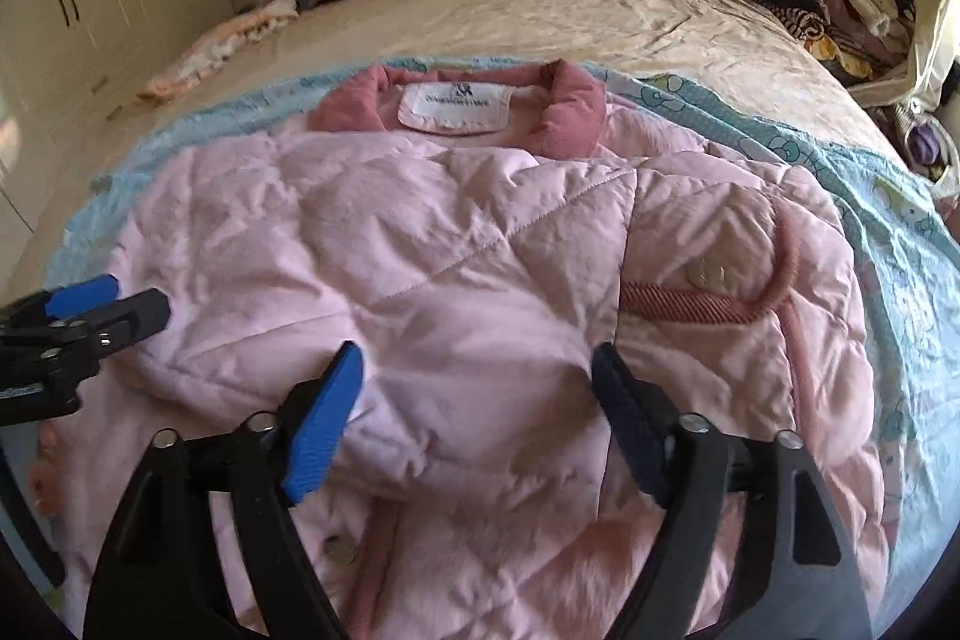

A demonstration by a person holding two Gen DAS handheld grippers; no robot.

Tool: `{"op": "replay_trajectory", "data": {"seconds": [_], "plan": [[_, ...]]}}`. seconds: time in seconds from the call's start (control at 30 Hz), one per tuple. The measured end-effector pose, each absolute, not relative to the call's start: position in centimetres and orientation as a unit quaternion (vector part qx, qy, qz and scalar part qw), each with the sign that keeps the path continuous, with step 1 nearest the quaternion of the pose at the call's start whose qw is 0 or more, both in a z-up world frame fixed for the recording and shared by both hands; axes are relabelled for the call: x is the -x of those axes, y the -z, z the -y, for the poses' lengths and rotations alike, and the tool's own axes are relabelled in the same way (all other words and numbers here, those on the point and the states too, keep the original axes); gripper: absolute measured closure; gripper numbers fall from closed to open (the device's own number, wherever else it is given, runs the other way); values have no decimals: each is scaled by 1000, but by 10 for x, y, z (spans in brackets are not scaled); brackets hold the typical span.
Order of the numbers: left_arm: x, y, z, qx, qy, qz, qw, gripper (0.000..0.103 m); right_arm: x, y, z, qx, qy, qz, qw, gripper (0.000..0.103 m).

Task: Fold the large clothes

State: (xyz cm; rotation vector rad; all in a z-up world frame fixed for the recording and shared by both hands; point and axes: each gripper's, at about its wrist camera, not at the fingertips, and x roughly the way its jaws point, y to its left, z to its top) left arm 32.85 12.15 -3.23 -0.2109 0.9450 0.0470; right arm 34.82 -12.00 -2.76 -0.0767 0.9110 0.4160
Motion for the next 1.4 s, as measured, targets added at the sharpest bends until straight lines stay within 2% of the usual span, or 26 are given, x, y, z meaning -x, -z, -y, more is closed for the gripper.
{"op": "replay_trajectory", "data": {"seconds": [0.03,0.23,0.9,1.4], "plan": [[-326,30,-121,101,-25,-452,886,9,-345,23,123,27,-202,-435,877,14],[-313,15,-121,111,-24,-444,889,9,-326,0,134,8,-207,-417,885,6],[-256,-47,-110,114,-16,-390,914,9,-259,-80,172,-8,-198,-342,919,4],[-205,-81,-104,111,-14,-351,930,9,-212,-119,203,-28,-212,-303,928,4]]}}
